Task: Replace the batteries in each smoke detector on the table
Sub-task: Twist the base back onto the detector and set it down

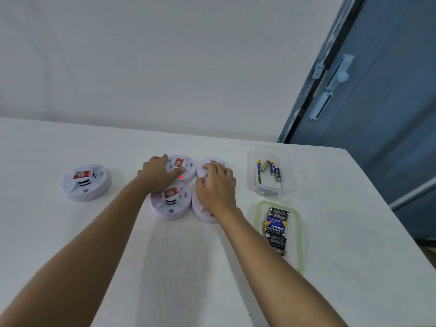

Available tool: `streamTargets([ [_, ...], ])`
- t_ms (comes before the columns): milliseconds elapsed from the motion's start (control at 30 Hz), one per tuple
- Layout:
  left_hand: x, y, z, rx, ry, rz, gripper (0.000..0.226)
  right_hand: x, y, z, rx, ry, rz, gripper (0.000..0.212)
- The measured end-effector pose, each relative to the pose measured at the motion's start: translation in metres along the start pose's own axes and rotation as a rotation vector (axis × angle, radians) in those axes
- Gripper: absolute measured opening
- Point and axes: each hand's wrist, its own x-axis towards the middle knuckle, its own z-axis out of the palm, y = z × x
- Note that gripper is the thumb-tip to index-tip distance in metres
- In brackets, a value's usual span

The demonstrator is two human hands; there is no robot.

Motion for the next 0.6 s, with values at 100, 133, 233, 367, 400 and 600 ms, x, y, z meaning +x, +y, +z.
streamTargets([
  [100, -0.008, 0.003, -0.005, -0.086, 0.001, 0.028, 0.074, -0.001, -0.001, -0.003, 0.020, -0.002, -0.002, 0.047],
  [133, -0.011, 0.002, -0.007, -0.114, 0.023, 0.031, 0.070, -0.001, -0.002, -0.004, 0.029, -0.011, -0.001, 0.047],
  [233, -0.020, -0.004, -0.016, -0.152, 0.086, 0.078, 0.059, -0.001, -0.008, -0.006, 0.036, -0.052, 0.024, 0.046],
  [367, -0.039, -0.019, -0.030, -0.053, 0.221, 0.179, 0.034, -0.011, -0.032, -0.003, 0.066, -0.068, 0.008, 0.048],
  [400, -0.045, -0.024, -0.034, -0.034, 0.285, 0.193, 0.031, -0.015, -0.039, -0.001, 0.091, -0.064, -0.021, 0.048],
  [600, -0.071, -0.086, -0.049, 0.092, 0.597, 0.006, 0.031, -0.048, -0.092, 0.028, 0.292, 0.044, -0.361, 0.046],
])
